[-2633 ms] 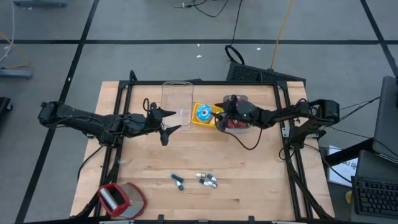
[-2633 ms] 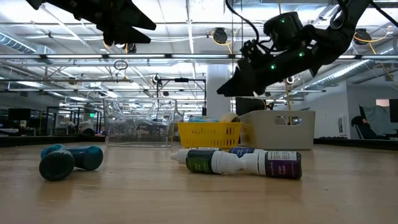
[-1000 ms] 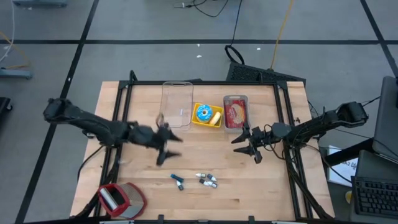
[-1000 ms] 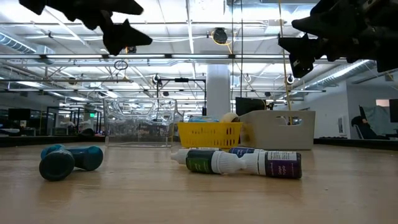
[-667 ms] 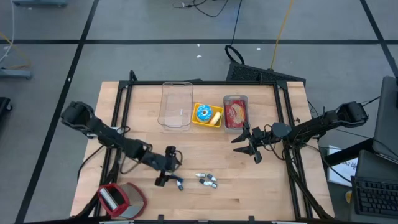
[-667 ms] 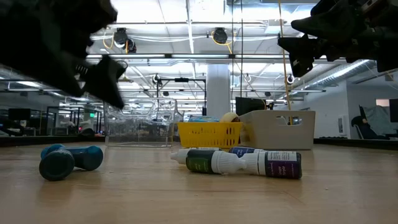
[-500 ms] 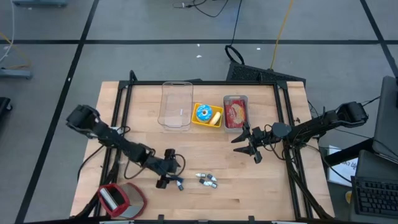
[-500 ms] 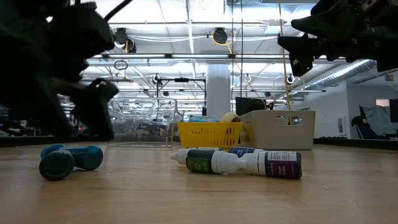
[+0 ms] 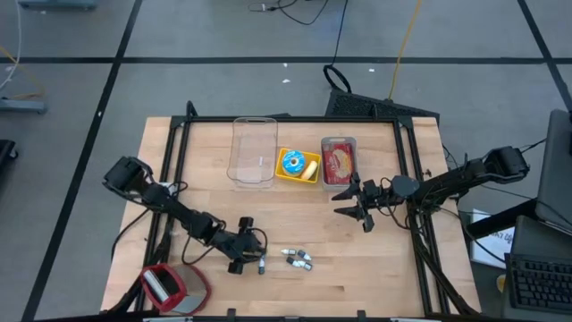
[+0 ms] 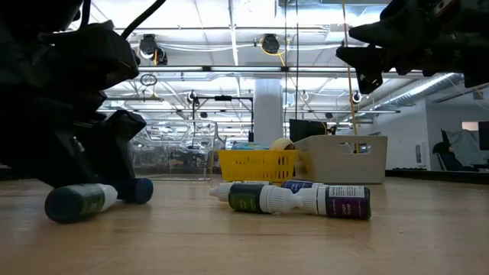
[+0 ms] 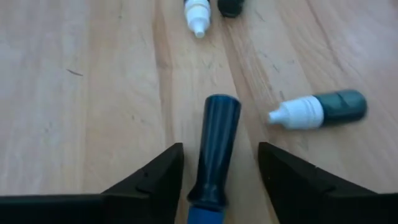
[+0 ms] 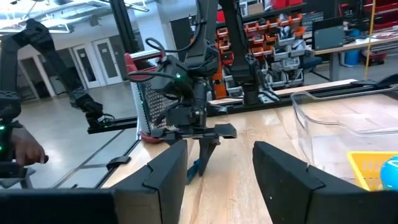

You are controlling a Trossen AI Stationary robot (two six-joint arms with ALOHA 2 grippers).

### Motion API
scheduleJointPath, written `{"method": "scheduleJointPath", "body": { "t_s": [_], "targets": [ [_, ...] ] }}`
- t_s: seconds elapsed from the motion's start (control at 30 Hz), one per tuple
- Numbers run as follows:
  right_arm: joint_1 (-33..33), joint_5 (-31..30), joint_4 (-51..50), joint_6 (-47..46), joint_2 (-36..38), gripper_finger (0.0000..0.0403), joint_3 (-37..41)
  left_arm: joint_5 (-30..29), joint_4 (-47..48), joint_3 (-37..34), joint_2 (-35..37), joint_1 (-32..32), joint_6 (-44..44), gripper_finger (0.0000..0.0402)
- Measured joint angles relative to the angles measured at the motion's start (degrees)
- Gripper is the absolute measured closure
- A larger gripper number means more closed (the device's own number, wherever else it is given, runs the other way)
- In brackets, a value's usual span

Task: Pick & Place Food Item
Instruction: Put the blue food coloring bottle into the transparent bin

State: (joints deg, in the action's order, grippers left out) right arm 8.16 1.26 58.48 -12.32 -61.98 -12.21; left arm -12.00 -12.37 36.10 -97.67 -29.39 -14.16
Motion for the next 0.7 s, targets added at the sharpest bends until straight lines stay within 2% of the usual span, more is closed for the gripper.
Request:
{"method": "scheduleJointPath", "body": {
  "t_s": [0.2, 0.4, 0.53, 0.7],
  "targets": [
    [0.00, 0.12, -0.02, 0.00, 0.00, 0.0232, 0.00, -3.69, -1.85, -0.16, -0.14, 0.12, 0.14, 0.0238],
    [0.02, 0.09, -0.05, 1.02, 0.00, 0.0232, 0.00, -8.21, -1.40, -0.22, -0.18, 1.96, -3.89, 0.0263],
    [0.02, 0.16, -0.04, 1.03, 0.00, 0.0232, 0.00, -8.47, -1.35, -0.22, -0.15, 3.59, -4.22, 0.0287],
    [0.02, 0.22, -0.15, 1.03, 0.00, 0.0232, 0.00, -8.26, -2.59, -0.22, -0.15, 5.19, -4.00, 0.0338]
  ]
}}
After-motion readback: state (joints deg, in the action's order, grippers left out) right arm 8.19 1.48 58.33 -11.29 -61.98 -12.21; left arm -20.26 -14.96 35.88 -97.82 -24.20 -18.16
